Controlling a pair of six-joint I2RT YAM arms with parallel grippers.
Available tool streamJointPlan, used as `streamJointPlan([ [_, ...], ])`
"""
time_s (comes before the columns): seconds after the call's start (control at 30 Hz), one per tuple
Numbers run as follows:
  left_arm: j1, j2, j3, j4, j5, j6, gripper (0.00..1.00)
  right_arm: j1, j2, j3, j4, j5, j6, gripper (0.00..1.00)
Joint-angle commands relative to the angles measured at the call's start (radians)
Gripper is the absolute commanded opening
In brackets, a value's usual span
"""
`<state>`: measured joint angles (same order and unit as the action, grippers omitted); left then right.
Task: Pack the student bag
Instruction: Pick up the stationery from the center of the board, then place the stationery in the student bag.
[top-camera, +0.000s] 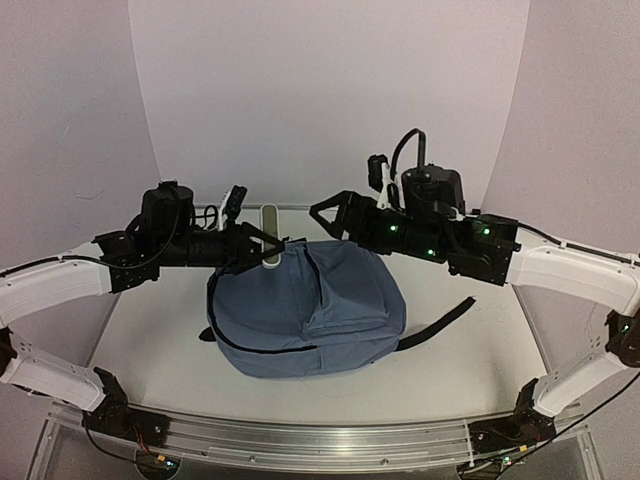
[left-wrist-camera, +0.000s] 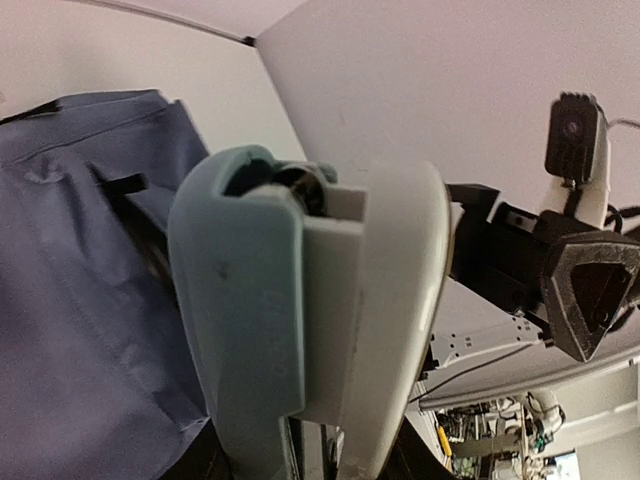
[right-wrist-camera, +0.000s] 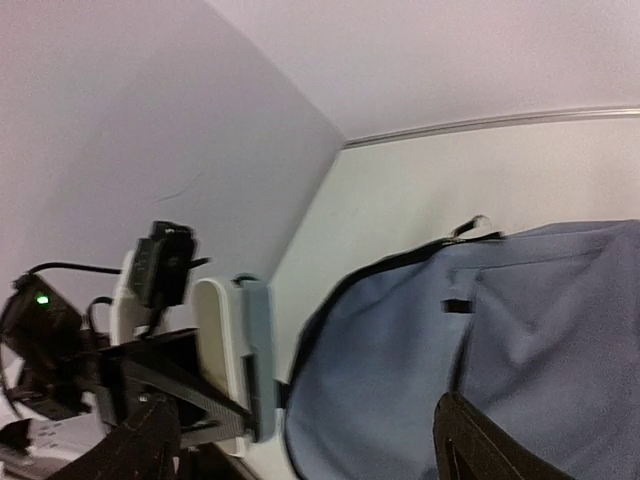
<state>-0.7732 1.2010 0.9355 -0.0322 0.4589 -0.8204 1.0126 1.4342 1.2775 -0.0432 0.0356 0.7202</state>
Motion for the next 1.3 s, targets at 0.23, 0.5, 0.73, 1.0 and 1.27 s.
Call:
streamJointPlan([
  [0.23,0.118,0.049,-0.042,-0.123,0.053,-0.066,0.00,0.047,0.264,0.218,-0.460,0.383,-0.044,0.63],
  [0.5,0.118,0.152,-0.058,-0.081,0.171,-0.073,0.00,0.086,0.422,0.324,-0.513,0.433,-0.079,0.54],
  [0.73,0.093,0.271,0.024,-0.123,0.247,-0.008,0.00,0.089,0.474,0.373,-0.538,0.483,-0.068,0.43],
  [1.0,0.043,0.384,0.127,-0.133,0.294,0.039,0.00,0.089,0.458,0.391,-0.536,0.517,-0.058,0.01],
  [1.27,0.018,0.526,0.245,-0.137,0.391,0.076,0.00,0.089,0.405,0.391,-0.501,0.469,-0.040,0.00],
])
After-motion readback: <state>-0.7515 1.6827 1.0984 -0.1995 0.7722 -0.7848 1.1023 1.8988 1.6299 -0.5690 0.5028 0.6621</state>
